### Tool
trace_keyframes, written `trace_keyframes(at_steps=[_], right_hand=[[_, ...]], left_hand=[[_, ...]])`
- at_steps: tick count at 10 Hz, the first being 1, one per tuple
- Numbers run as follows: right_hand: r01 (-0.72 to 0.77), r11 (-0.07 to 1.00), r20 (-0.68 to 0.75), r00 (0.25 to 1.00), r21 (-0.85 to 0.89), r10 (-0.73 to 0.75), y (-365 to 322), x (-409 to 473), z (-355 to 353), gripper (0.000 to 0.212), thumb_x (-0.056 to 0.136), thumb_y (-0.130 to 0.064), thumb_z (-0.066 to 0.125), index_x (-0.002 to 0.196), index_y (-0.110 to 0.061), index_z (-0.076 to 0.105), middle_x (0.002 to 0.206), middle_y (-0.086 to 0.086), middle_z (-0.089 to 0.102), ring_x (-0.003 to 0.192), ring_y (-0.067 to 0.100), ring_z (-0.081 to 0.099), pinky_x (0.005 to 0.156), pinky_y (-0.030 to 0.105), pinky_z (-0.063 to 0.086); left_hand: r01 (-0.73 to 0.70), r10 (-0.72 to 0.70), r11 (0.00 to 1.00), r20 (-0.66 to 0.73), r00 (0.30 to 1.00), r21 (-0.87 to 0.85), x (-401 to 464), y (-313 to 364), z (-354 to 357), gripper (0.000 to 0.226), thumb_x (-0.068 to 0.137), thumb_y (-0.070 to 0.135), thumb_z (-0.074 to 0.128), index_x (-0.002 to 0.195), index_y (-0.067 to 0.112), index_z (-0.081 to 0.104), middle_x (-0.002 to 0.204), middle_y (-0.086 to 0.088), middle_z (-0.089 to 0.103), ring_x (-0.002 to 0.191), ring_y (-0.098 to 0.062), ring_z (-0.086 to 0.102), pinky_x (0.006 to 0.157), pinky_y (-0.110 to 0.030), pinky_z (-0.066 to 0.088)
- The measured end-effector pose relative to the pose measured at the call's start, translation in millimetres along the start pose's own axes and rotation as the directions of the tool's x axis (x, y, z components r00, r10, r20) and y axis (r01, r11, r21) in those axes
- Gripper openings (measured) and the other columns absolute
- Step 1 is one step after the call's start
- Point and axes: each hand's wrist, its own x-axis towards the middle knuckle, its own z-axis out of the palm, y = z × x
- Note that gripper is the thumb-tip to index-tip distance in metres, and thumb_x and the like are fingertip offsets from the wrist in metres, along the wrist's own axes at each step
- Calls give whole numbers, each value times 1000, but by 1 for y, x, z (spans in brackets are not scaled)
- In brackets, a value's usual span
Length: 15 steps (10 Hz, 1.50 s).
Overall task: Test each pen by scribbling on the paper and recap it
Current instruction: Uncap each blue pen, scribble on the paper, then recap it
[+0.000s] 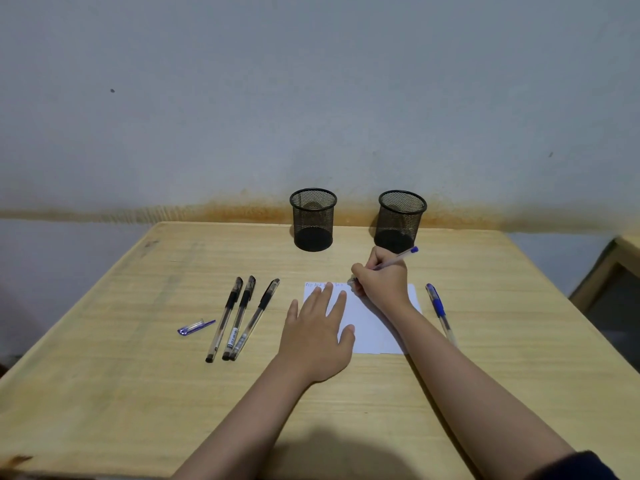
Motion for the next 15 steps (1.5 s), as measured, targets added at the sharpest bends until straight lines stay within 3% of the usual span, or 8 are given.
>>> trace_keyframes(at_steps=[3, 4, 8, 9, 11, 12, 14, 15], right_hand=[[-13, 997, 33, 999, -72, 15, 6, 5, 4, 28, 76, 4, 65, 60, -7, 44, 57, 15, 53, 48, 21, 65, 41, 19, 49], [-17, 996, 2, 1000, -86, 18, 6, 6, 5, 27, 77, 2, 65, 61, -7, 45, 57, 14, 55, 42, 10, 62, 40, 16, 48], [-32, 996, -36, 999, -85, 29, 3, 3, 3, 25, 77, 3, 65, 62, -4, 46, 57, 12, 53, 45, 15, 63, 37, 12, 44], [-42, 997, -10, 999, -59, 41, 3, 2, 2, 31, 75, 7, 63, 58, -6, 41, 53, 11, 48, 37, 10, 58, 35, 14, 43], [-46, 995, -64, 997, -90, 41, 2, 3, 2, 36, 76, 5, 64, 55, -12, 40, 55, 8, 47, 54, 29, 63, 39, 19, 44], [-43, 994, -74, 997, -103, 36, 3, 3, 1, 35, 76, 4, 64, 55, -12, 41, 54, 7, 47, 52, 24, 59, 44, 23, 45], [-53, 991, -73, 996, -121, 45, 3, 4, 1, 35, 76, 4, 64, 55, -11, 41, 55, 5, 46, 46, 14, 53, 36, 10, 38], [-66, 990, -85, 995, -128, 55, 4, 4, 2, 34, 77, 4, 64, 56, -11, 41, 56, 5, 46, 48, 13, 52, 39, 13, 39]], left_hand=[[1, -1, 1000, 10, 1000, 11, 0, 1, -1, 60, 96, 44, 23, 149, 29, 0, 159, 4, -9, 146, -16, -11, 117, -43, -5], [4, -4, 1000, 9, 1000, 14, 1, 1, -1, 60, 96, 44, 23, 149, 29, 1, 159, 3, -8, 146, -16, -10, 117, -43, -4], [8, -8, 1000, 4, 1000, 19, 0, 2, -2, 60, 96, 44, 25, 149, 28, 4, 160, 2, -5, 146, -17, -8, 117, -43, -3], [8, -8, 1000, 5, 1000, 13, -1, 2, -2, 60, 96, 44, 25, 149, 28, 4, 160, 2, -5, 146, -16, -8, 117, -43, -3], [8, -8, 1000, 9, 1000, 6, 0, 3, -2, 59, 96, 44, 25, 149, 28, 5, 160, 3, -5, 146, -16, -8, 117, -43, -3], [11, -11, 1000, 13, 1000, 9, 0, 3, -3, 59, 96, 44, 24, 149, 28, 4, 160, 3, -5, 146, -16, -8, 117, -42, -3], [11, -11, 1000, 14, 1000, 8, 1, 3, -2, 60, 96, 44, 24, 149, 28, 4, 160, 3, -5, 146, -16, -8, 117, -42, -3], [11, -11, 1000, 18, 1000, 5, 0, 2, -2, 59, 96, 45, 24, 149, 28, 4, 160, 3, -5, 146, -16, -8, 117, -42, -3]])
